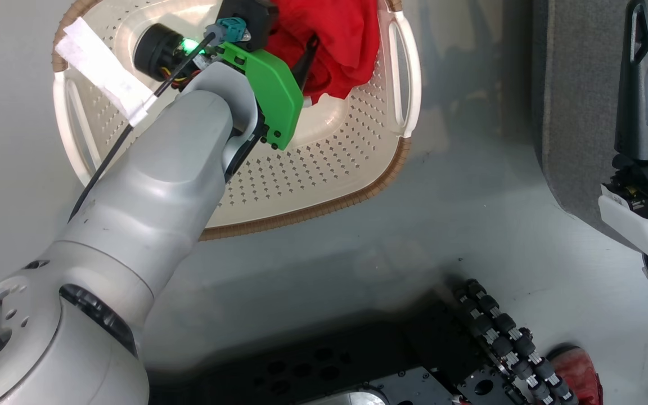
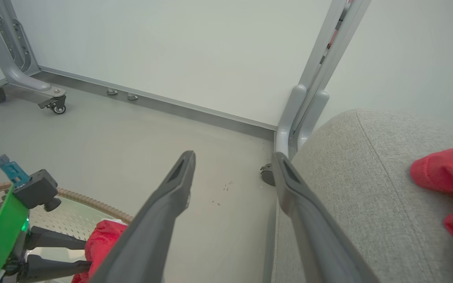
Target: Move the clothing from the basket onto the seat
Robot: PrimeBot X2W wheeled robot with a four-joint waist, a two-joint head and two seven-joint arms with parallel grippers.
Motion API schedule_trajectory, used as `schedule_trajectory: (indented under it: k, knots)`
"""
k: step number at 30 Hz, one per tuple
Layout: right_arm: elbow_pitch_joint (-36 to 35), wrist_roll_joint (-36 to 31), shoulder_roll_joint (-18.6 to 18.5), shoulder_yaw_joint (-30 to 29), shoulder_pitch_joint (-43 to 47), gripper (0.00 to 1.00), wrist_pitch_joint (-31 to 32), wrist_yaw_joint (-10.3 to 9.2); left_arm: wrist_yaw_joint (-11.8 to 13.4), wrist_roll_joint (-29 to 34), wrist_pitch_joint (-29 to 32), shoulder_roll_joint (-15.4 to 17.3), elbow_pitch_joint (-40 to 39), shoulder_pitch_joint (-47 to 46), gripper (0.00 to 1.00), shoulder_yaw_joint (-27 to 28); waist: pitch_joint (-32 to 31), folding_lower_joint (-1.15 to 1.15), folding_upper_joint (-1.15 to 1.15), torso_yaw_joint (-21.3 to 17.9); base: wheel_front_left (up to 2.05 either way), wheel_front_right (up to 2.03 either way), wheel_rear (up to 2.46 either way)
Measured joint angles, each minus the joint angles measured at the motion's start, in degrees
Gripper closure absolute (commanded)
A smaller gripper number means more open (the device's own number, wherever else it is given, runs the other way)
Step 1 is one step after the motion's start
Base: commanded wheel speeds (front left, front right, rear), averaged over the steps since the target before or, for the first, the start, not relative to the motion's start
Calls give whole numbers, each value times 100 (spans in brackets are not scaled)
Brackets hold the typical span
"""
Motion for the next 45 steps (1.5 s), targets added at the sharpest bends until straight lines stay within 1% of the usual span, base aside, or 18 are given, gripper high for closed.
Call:
schedule_trajectory:
  k: [3,6,10,19,20,21,25,27,31,33,36,39,45]
  knots:
    - [8,2,2,9,-1,0,0,0,-15,-74,-202,-2,-98,-69,0,-196,8,0,0,-2,0,0,0]
    - [10,5,1,21,-1,0,0,0,-18,-141,-274,-3,-246,-93,0,-464,6,0,0,-5,0,0,0]
    - [10,23,-7,11,14,0,0,0,-18,-328,-368,0,-408,-171,0,-668,-1,0,0,-27,0,0,0]
    - [-25,52,-3,-32,123,0,0,0,5,-499,-582,-1,-276,-213,0,-856,-44,0,0,-119,0,0,0]
    - [-27,52,1,-30,128,0,0,0,19,-494,-598,0,-265,-230,59,-865,-45,0,0,-131,0,0,0]
    - [-33,52,8,-31,133,0,0,0,59,-487,-609,-2,-256,-245,100,-871,-47,0,0,-140,0,0,0]
    - [-37,53,38,-40,151,0,0,0,158,-431,-654,-2,-238,-270,100,-895,-58,0,0,-151,0,0,0]
    - [-35,59,52,-64,151,0,0,0,166,-417,-656,-2,-243,-302,100,-903,-63,0,0,-136,0,0,0]
    - [-35,111,97,-124,93,0,0,0,224,-322,-672,-3,-469,-357,100,-762,-67,0,0,-80,0,0,0]
    - [-23,136,112,-136,12,0,0,0,268,-160,-672,2,-614,-361,100,-597,-73,0,0,-39,0,0,0]
    - [43,145,136,-133,-35,0,0,0,268,81,-680,4,-869,-191,100,-316,-157,0,0,5,0,0,0]
    - [127,147,142,-110,-31,0,1,0,235,392,-680,2,-1105,210,100,-83,-326,0,0,50,0,0,0]
    - [254,146,148,-122,58,0,0,0,165,947,-679,5,-1693,1073,100,610,-804,0,0,179,0,0,0]
